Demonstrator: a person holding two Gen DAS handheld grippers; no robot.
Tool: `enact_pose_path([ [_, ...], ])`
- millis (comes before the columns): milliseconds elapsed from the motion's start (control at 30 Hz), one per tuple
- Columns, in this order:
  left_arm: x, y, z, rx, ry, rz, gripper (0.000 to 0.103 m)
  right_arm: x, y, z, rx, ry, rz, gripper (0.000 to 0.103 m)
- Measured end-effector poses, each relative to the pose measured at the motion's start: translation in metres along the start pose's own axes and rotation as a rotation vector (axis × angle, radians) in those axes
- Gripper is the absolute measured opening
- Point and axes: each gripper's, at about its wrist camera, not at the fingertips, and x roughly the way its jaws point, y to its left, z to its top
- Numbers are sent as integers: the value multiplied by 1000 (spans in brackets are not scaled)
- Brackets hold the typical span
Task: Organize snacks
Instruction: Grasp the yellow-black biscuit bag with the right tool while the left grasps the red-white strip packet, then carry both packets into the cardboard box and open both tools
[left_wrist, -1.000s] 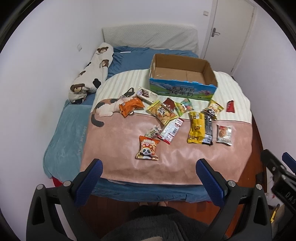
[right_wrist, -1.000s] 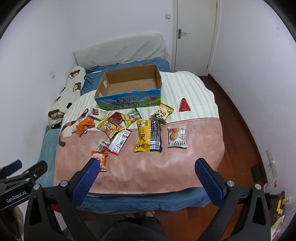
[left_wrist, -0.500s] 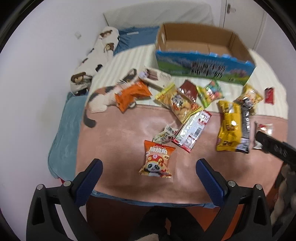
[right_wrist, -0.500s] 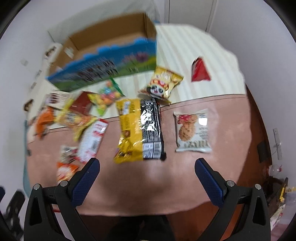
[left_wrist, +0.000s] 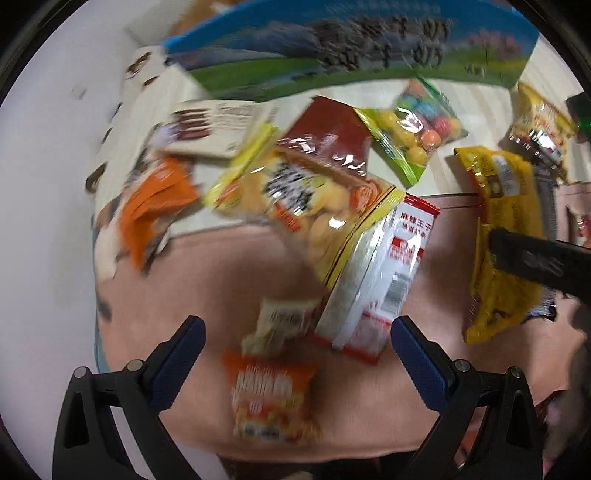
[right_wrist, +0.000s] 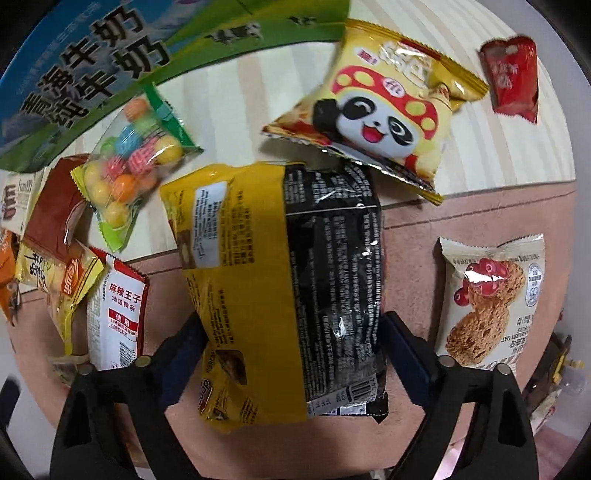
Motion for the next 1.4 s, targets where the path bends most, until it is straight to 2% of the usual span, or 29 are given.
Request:
enact_pose_path([
  [67, 11, -6, 9, 45, 13, -22, 100, 0, -7, 0, 4, 1, 24, 89],
  [133, 23, -17, 18, 108, 22, -71, 100, 2, -14, 0, 19, 33, 26, 89],
  [200, 32, -26, 25, 152, 40, -89, 99, 6, -19, 0, 33, 64, 44, 90],
  [233, 38, -30, 29, 172, 50, -118, 92, 8, -20, 2, 31, 75, 55, 90],
  [333, 49, -30, 39, 167, 80, -177, 58, 18, -18, 6, 18, 97, 56, 94],
  [433, 53, -14, 48, 105, 83, -244, 53, 28, -18, 11, 49, 119, 52, 98],
  [567, 53, 1, 51, 73, 76, -268, 47, 49, -4, 29, 45, 130, 8, 98],
  [633, 53, 7, 52, 53, 88, -273, 46, 55, 7, 28, 48, 114, -17, 92],
  [667, 53, 8, 41, 42, 90, -281, 45, 57, 12, 25, 49, 103, -24, 89],
  [767, 48, 16, 35, 6, 104, -292, 44, 57, 16, 23, 50, 81, -11, 88],
  [933, 25, 40, 21, -75, 114, -312, 43, 65, 17, 9, 42, 104, 95, 88],
  [1067, -7, 63, 20, -127, 115, -361, 43, 59, 13, 4, 43, 99, 182, 88],
  [1233, -69, 87, 33, -171, 37, -437, 43, 31, 5, 14, 18, 46, 271, 88],
  [1400, -135, 110, 60, -188, -80, -499, 43, -24, 1, 37, -13, -32, 333, 88],
])
